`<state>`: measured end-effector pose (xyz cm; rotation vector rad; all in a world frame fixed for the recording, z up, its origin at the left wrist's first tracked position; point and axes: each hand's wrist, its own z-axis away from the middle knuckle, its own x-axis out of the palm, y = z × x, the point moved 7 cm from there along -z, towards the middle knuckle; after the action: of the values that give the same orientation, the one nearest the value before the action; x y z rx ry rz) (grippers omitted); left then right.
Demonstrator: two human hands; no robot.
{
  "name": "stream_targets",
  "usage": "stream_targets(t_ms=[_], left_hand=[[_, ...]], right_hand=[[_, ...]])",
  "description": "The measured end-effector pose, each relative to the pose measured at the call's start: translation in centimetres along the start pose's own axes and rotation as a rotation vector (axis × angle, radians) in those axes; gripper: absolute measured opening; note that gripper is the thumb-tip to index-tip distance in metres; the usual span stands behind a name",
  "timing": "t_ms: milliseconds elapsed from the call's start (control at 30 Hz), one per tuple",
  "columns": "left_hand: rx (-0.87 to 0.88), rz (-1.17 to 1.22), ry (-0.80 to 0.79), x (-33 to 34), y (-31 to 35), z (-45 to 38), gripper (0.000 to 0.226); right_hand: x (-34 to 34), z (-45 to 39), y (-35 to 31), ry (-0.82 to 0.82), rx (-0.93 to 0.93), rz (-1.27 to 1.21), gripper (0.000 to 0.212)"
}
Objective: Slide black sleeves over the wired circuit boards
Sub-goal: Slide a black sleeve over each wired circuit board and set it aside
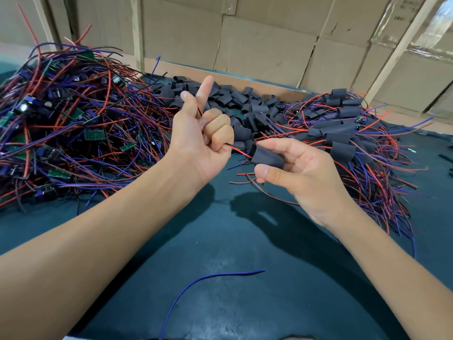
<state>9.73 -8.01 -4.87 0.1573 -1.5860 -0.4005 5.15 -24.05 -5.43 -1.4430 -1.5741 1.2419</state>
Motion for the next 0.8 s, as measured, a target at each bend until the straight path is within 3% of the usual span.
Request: stream_targets(t_ms=[800], left_hand=[[-0.042,-0.010,-0.015,-0.1,-1.3,0.3,0.049]], right_hand=[[-0.3,-0.1,0.1,0.070,-0.053,0.105,0.043]])
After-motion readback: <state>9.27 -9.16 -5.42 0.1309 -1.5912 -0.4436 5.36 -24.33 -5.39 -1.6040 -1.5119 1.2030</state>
